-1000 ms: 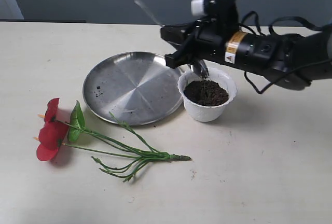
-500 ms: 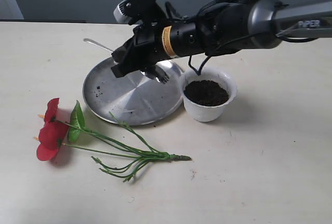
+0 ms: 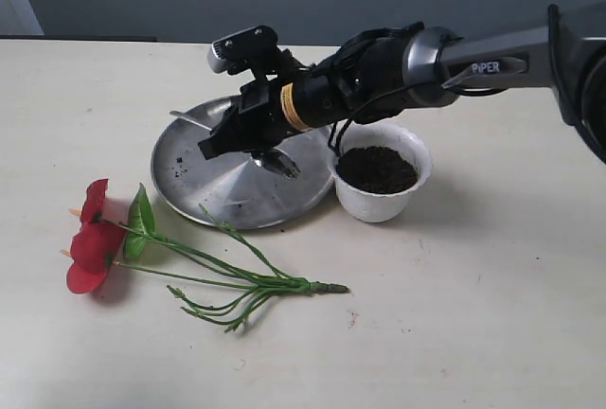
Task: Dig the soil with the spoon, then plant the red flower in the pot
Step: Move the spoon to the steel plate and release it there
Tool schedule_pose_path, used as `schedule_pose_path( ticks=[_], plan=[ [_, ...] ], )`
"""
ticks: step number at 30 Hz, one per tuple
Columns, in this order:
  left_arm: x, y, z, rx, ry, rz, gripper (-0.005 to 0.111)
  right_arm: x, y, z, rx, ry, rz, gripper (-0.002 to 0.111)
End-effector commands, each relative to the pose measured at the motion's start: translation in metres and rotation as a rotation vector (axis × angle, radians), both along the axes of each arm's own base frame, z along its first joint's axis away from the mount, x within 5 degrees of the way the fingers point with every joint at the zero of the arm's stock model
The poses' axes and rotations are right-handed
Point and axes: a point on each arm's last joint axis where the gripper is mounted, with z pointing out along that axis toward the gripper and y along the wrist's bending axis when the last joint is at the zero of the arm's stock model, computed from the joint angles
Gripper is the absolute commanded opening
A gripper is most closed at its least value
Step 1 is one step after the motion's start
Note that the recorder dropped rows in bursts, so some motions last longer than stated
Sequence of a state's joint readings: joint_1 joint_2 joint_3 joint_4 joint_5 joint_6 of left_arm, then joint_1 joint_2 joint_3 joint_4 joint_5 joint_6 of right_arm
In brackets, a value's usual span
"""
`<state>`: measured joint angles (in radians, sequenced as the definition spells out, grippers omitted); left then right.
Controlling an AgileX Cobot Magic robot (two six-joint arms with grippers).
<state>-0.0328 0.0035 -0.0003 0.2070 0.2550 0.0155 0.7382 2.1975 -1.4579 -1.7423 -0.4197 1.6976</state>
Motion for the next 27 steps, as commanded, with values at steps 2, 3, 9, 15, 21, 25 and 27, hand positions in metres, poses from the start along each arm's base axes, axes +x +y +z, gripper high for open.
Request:
schedule_pose_path(
  ticks=[2,3,9,15,21,25,27],
  plan=[
    [-0.0001,-0.0002,0.0011,-0.008,-0.014,-0.001,0.000,0.0026,0.0000,-0.0174,-0.030,0.016,-0.018,-0.001],
    [-0.0001,-0.0002,0.0011,-0.008,-0.014,-0.001,0.000,0.0026,0.0000,-0.0193,-0.033,0.019,-0.018,-0.001],
    [-0.0001,-0.0002,0.0011,-0.008,-0.014,-0.001,0.000,0.0005,0.0009,-0.0204,-0.027,0.033,0.003,-0.001],
    [-0.0001,-0.0002,0.0011,-0.008,-0.014,-0.001,0.000,-0.0012,0.0016,-0.0202,-0.022,0.040,0.023,-0.001],
    [-0.0001,-0.0002,0.0011,-0.008,-0.014,-0.001,0.000,-0.0041,0.0027,-0.0197,-0.019,0.023,0.078,-0.001],
    [-0.0001,-0.0002,0.0011,-0.008,-0.014,-0.001,0.000,-0.0047,0.0029,-0.0195,-0.017,0.025,0.085,-0.001],
    [-0.0001,-0.0002,0.0011,-0.008,-0.014,-0.001,0.000,-0.0049,0.0030,-0.0195,-0.016,0.027,0.087,0.003]
  ],
)
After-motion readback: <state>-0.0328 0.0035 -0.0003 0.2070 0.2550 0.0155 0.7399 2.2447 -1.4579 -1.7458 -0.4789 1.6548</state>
